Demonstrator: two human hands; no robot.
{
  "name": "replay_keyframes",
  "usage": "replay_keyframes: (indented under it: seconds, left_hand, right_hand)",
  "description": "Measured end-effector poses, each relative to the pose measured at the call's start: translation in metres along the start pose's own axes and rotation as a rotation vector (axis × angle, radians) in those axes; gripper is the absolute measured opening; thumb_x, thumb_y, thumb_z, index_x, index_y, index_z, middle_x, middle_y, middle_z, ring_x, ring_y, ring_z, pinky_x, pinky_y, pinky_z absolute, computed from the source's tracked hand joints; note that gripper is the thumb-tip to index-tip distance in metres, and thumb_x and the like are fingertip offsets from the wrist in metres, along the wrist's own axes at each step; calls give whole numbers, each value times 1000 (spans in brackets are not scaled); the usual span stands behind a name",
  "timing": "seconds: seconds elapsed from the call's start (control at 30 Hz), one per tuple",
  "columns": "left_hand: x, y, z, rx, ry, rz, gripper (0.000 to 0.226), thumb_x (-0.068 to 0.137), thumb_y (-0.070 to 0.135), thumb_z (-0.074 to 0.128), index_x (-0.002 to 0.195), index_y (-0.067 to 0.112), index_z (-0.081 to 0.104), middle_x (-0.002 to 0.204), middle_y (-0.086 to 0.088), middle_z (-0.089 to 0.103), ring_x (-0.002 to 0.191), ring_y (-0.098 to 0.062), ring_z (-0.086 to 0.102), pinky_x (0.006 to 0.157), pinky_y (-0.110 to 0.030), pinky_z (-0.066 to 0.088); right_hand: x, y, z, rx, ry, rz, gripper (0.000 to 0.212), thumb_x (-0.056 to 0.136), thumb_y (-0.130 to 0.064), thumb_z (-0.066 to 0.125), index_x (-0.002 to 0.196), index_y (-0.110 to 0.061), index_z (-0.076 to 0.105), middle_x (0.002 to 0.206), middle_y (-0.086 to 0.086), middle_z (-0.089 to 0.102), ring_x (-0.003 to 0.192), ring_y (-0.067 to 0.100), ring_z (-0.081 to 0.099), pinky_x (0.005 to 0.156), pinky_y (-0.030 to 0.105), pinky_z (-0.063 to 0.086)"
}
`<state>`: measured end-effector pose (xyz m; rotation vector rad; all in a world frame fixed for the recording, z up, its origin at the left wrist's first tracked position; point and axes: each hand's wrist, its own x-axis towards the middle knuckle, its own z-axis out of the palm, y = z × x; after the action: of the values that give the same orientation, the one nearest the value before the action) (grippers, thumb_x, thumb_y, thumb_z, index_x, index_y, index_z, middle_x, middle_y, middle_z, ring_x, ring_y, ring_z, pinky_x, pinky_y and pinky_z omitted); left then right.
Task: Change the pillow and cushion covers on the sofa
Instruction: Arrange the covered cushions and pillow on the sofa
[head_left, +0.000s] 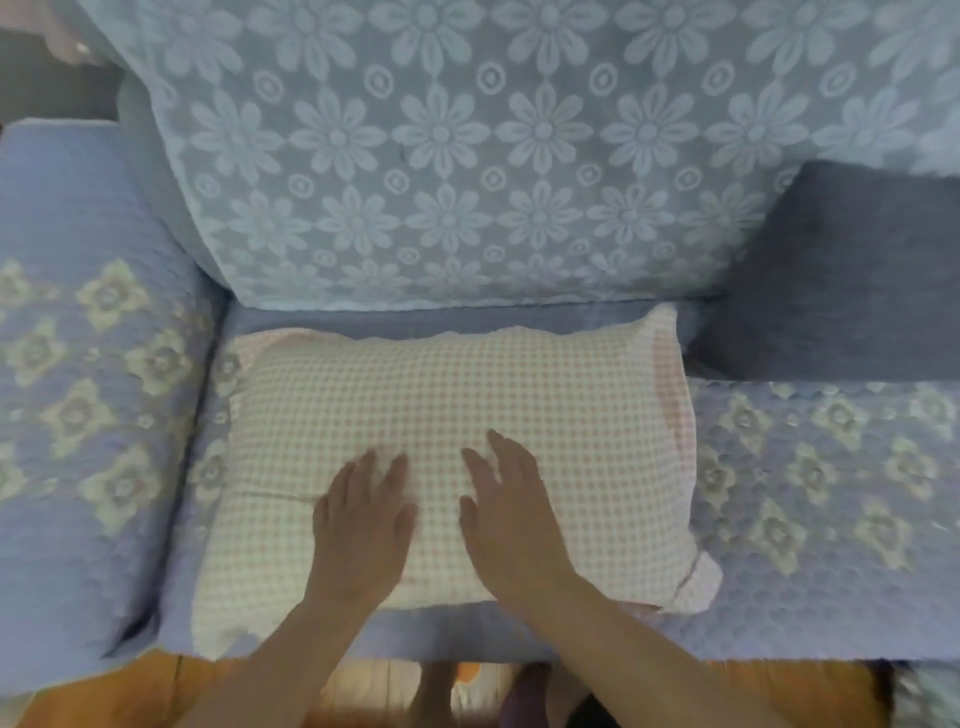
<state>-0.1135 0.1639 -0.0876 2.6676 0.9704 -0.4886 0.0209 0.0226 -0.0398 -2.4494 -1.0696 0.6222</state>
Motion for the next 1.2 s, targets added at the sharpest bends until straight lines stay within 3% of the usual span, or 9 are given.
replay_keyframes:
  seconds: [0.13,0.2,0.27,0.33,0.47,0.6,0.73,0.97,1.2]
  left_hand:
    - [-17,-10,10,76,44,32,62,104,38,40,161,28,18,166,-17,19,154,-36,14,123,-54,22]
    - [-28,-16,8,49,73,-34,59,104,44,30,161,30,20,167,-17,14,154,-39,9,123,-55,20]
    - [-35,-20,2,18,94,-80,59,103,48,22,160,30,22,167,-19,11,154,-41,6,122,-58,20]
    - [-33,-24,-3,-1,129,-94,59,104,47,24,160,29,23,167,-20,10,154,-41,5,122,-58,18]
    - [-30,-20,-4,-105,138,-205,60,105,45,33,161,27,17,168,-17,2,155,-38,-1,123,-57,14]
    - [-35,-10,0,-265,196,-441,67,98,42,57,151,13,28,163,-19,13,151,-39,11,123,-57,17]
    - [-47,-15,3,-323,238,-580,59,93,32,67,138,6,40,156,-24,27,147,-41,21,121,-57,23]
    - [-51,-29,11,-172,292,-437,51,98,32,55,142,9,42,154,-24,31,144,-46,27,116,-62,28]
    - [-32,-16,1,-90,136,-271,51,103,36,47,152,27,39,162,-14,27,151,-39,16,121,-56,23]
  right_hand:
    - [0,-8,-2,-74,-128,-568,43,97,-17,56,139,-12,52,158,16,34,149,35,27,120,50,27]
    - [30,61,-39,-67,-172,-298,36,100,-30,46,125,-9,60,135,23,56,123,43,52,107,56,41]
    - [73,161,-74,-287,-225,288,84,86,-73,9,117,-15,62,121,21,62,96,40,54,95,55,48]
    - [85,215,-94,-426,-353,625,77,89,-65,15,136,-16,52,139,20,51,113,43,50,102,57,44]
    - [92,186,-60,-249,72,240,50,100,-28,52,146,-10,44,152,19,38,133,42,38,110,51,35]
    - [112,147,-30,-234,-21,69,56,99,-26,57,150,-11,39,157,17,33,141,39,29,116,49,30]
    - [133,134,-25,-402,-40,64,24,98,-14,53,119,-12,62,116,9,60,108,30,49,89,38,43]
    - [139,131,-28,-406,-72,18,18,95,-5,53,112,-4,60,112,14,57,104,33,50,81,38,41]
    - [133,140,-29,-338,-214,146,36,98,-37,57,129,-20,57,131,5,53,119,28,43,95,38,40]
